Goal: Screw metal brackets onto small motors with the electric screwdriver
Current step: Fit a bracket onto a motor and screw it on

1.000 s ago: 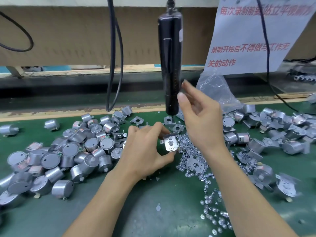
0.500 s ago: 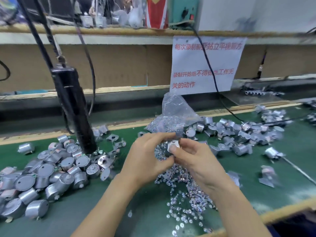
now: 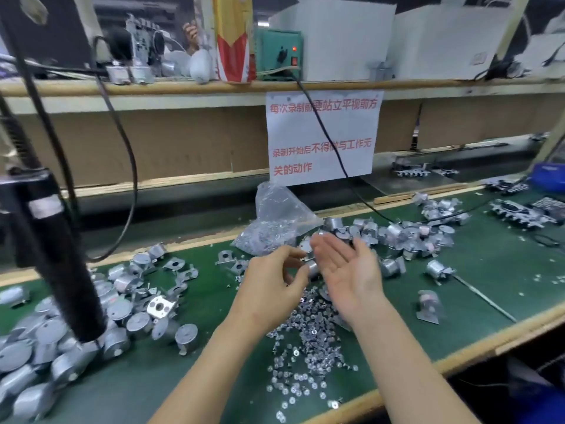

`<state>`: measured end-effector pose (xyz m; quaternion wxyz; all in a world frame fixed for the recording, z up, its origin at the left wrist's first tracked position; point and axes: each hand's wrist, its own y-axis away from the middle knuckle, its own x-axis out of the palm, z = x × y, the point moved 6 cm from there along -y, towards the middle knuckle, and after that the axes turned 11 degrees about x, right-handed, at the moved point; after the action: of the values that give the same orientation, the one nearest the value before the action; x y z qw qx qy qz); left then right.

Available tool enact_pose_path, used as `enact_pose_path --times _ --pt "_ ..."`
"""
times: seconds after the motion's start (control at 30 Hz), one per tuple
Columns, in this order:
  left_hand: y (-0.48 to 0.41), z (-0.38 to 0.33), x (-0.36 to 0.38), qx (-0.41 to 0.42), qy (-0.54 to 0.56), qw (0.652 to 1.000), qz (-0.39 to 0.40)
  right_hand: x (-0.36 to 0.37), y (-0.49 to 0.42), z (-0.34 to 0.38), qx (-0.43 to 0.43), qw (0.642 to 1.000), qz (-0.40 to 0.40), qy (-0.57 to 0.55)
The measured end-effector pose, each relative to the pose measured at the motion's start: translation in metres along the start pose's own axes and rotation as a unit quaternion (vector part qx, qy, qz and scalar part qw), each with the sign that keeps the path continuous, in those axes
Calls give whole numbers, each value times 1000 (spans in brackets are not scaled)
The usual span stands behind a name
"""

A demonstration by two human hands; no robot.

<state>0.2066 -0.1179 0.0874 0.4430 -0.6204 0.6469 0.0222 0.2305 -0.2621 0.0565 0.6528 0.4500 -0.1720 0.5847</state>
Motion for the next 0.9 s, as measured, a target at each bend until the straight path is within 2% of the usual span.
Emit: enact_pose_path --times 0.07,0.13,0.23,0.3,0.43,0.5,0.57,0.63,0.8,0.9 --pt "7 10 -10 -22 -40 999 0 17 1 -22 -22 993 4 114" --pt "19 25 -28 -57 -90 994 -5 38 4 -42 -57 968 19 245" --pt "46 48 -61 -100 -161 982 9 82 11 -71 -122 890 78 432" --pt "66 59 -78 -104 -227 967 57 110 16 -93 -131 847 141 495" --pt "105 71 -96 -141 -276 938 152 158 25 -127 -147 781 276 541" --pt "113 74 -98 -140 -283 932 177 174 22 -131 -162 783 303 519" --pt "113 78 -98 -125 -295 928 192 186 15 -126 -179 798 291 496" --pt "112 82 -97 -116 -299 926 197 196 8 -125 -172 800 297 492" --pt "103 90 -90 -104 -359 912 169 219 4 -137 -152 752 361 530" --pt "95 94 -81 -86 -385 908 143 222 -3 -137 -164 752 364 524"
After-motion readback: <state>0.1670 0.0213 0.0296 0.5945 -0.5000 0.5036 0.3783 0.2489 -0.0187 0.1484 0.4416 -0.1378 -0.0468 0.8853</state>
